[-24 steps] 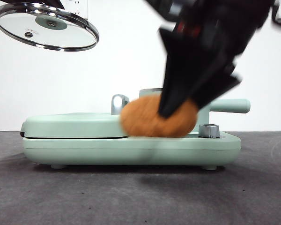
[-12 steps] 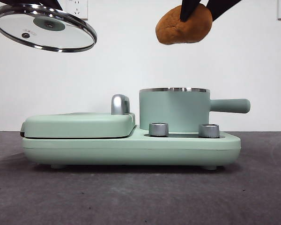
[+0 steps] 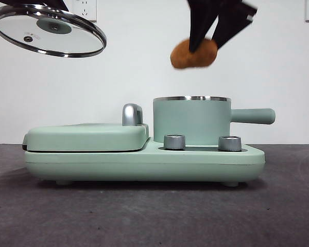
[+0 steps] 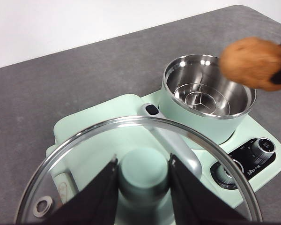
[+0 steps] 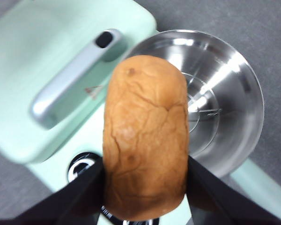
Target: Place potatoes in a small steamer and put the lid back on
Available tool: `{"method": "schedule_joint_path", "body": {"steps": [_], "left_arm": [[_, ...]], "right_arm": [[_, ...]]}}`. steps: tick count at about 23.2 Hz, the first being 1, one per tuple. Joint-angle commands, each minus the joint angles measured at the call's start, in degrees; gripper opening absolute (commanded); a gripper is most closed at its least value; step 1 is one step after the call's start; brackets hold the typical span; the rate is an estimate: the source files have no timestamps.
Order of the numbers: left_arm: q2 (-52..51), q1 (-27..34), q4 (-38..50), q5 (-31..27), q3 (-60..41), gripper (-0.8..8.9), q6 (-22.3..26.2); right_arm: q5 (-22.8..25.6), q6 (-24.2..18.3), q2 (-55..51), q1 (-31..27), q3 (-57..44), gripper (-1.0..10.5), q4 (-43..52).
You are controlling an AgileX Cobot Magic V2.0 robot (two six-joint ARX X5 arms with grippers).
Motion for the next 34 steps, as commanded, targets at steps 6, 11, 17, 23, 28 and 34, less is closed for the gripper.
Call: {"method": "schedule_joint_path", "body": {"steps": [6,11,17,23,28,34], "left_arm": [[0.0,-0.1,1.6,0.2,0.9,0.09,-0.5],[0.0,-0.1,1.6,0.2,0.9,0.09,-0.5],[0.0,-0.1,2.0,0.1,0.9,0.09,-0.5],[0.0,-0.1,2.0,0.1,0.9,0.09,-0.8],[0.0,-0.1,1.9,0.1,0.9,0.09,-0.9],[0.0,-0.1,1.9,0.1,0.9,0.09,-0.9]], "right_arm": [[2.5,-2.9,9.0,-1.3,2.5,1.9,5.0],[2.8,-3.5,12.4,-2.2,2.5,1.9,7.6],[2.8,-3.5,14.6,-3.1,2.5,1.9,8.7],[2.6,-3.5,16.2,-3.1,2.5,2.1,9.0],[2.6,-3.4,16.1,-3.0,2.5,2.8,9.2],[2.5,0.1,9.9,-3.1,2.5,3.7,8.2]]}}
